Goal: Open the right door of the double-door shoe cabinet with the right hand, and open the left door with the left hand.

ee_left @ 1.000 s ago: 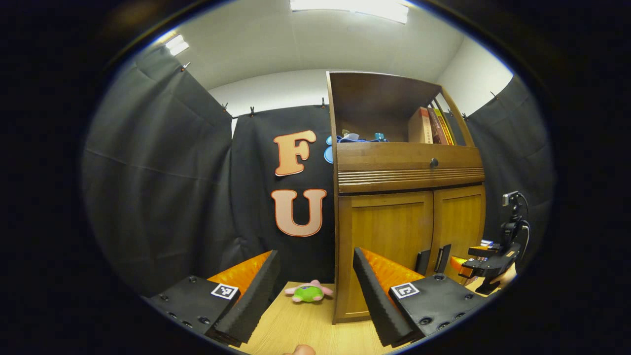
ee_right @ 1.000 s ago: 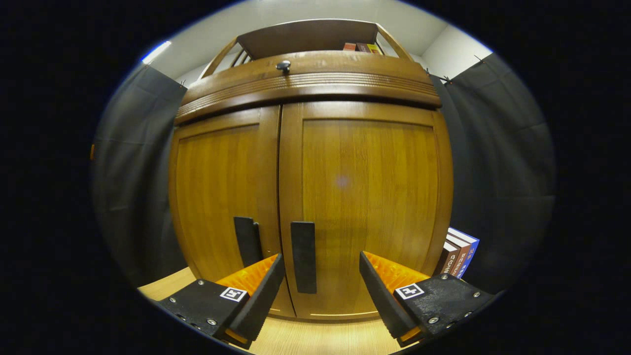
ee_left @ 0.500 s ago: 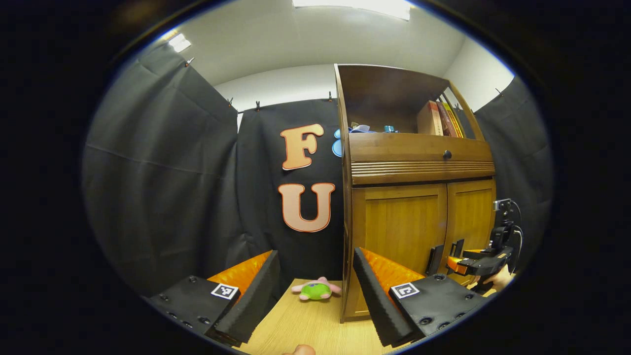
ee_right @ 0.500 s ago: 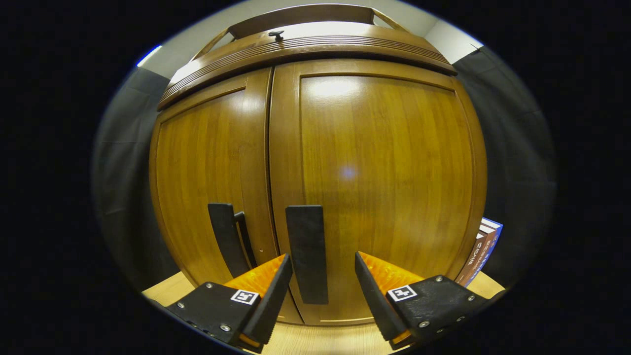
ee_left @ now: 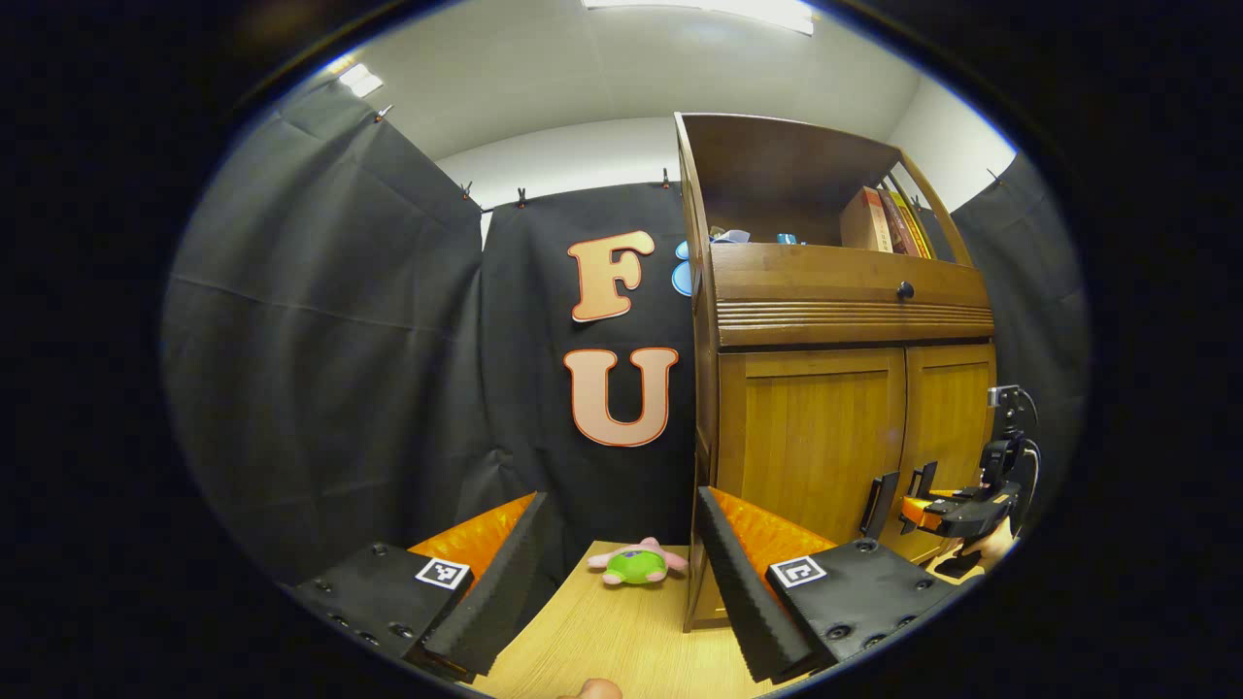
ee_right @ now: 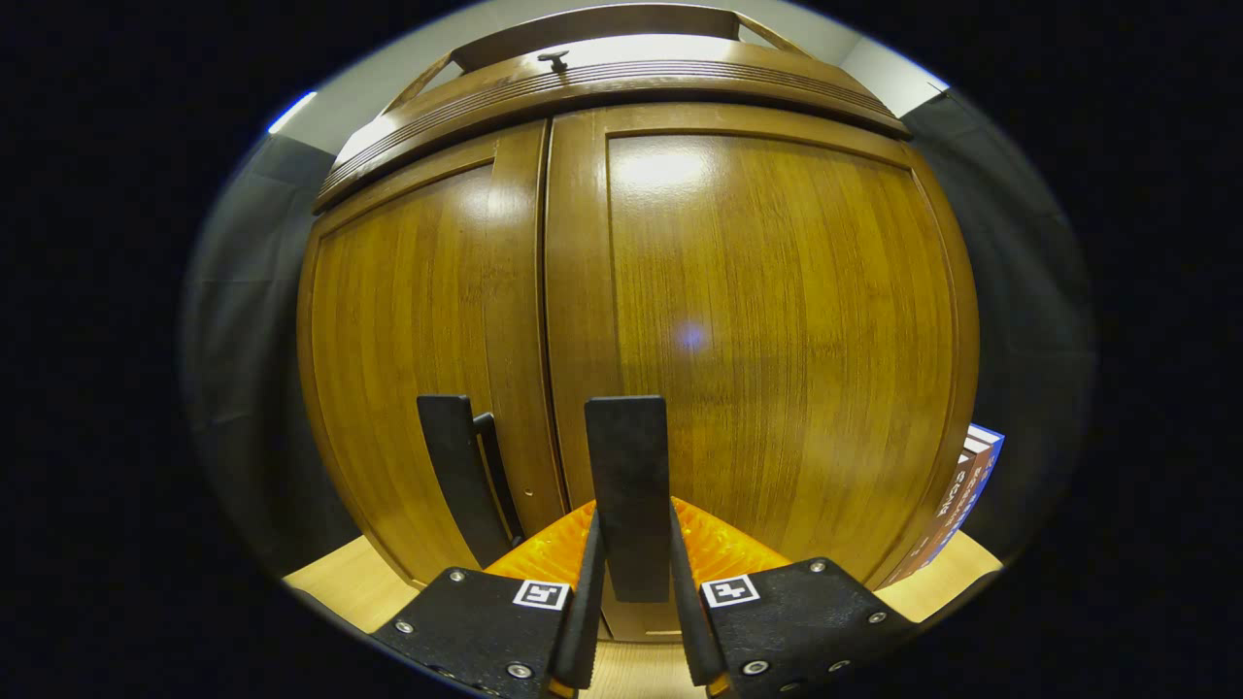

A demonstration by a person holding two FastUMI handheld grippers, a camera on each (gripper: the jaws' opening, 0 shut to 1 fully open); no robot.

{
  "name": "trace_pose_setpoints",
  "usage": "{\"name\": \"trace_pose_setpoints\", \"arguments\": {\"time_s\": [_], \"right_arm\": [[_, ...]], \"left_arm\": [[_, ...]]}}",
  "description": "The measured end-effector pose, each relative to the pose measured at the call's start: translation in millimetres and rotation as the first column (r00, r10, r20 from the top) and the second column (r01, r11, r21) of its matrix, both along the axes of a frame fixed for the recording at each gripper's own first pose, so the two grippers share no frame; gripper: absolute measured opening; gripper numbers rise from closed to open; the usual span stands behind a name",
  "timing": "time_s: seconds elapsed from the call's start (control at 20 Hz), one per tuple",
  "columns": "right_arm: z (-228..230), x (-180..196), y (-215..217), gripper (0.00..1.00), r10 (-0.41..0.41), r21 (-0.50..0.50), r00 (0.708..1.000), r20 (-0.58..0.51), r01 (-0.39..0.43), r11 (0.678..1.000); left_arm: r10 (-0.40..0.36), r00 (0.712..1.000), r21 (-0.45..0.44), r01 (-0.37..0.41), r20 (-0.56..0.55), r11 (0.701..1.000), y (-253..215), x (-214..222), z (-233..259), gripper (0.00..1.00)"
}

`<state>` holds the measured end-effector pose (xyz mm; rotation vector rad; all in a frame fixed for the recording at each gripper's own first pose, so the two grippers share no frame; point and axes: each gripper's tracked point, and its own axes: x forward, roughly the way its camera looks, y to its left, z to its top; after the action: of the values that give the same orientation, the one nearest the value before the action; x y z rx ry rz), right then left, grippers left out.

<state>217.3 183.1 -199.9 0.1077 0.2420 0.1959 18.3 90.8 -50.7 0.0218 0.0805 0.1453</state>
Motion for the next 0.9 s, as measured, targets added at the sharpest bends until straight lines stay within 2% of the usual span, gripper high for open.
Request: {"name": "trace_pose_setpoints", "arguments": {"time_s": [0.4, 0.45, 0.55, 0.7, 0.8, 0.9], "right_arm": [[5, -34, -11, 0.33, 0.022, 0.018, 1.0, 0.0, -0.022, 1.0], [6, -39, -13, 0.33, 0.024, 0.016, 1.0, 0.0, -0.024, 1.0], [6, -52, -18, 0.32, 0.025, 0.016, 1.0, -0.006, -0.024, 1.0], [9, -68, -27, 0.32, 0.03, 0.019, 1.0, -0.007, -0.03, 0.999], [11, -78, -32, 0.32, 0.033, 0.021, 0.999, -0.006, -0.033, 0.999], [12, -87, -38, 0.32, 0.035, 0.02, 0.999, -0.004, -0.035, 0.999]], "left_arm": [[-0.004, 1.0, 0.014, 0.004, 0.029, 1.0, -6, -25, 21, 0.98], [-0.008, 0.999, 0.015, 0.007, 0.034, 1.0, -9, -29, 24, 0.95], [-0.012, 0.999, 0.02, 0.011, 0.044, 1.0, -13, -36, 31, 0.98], [-0.028, 0.998, 0.022, 0.027, 0.055, 0.999, -24, -43, 39, 0.96], [-0.045, 0.997, 0.023, 0.043, 0.063, 0.999, -33, -46, 44, 0.98], [-0.056, 0.996, 0.023, 0.054, 0.064, 0.998, -39, -49, 46, 0.95]]}}
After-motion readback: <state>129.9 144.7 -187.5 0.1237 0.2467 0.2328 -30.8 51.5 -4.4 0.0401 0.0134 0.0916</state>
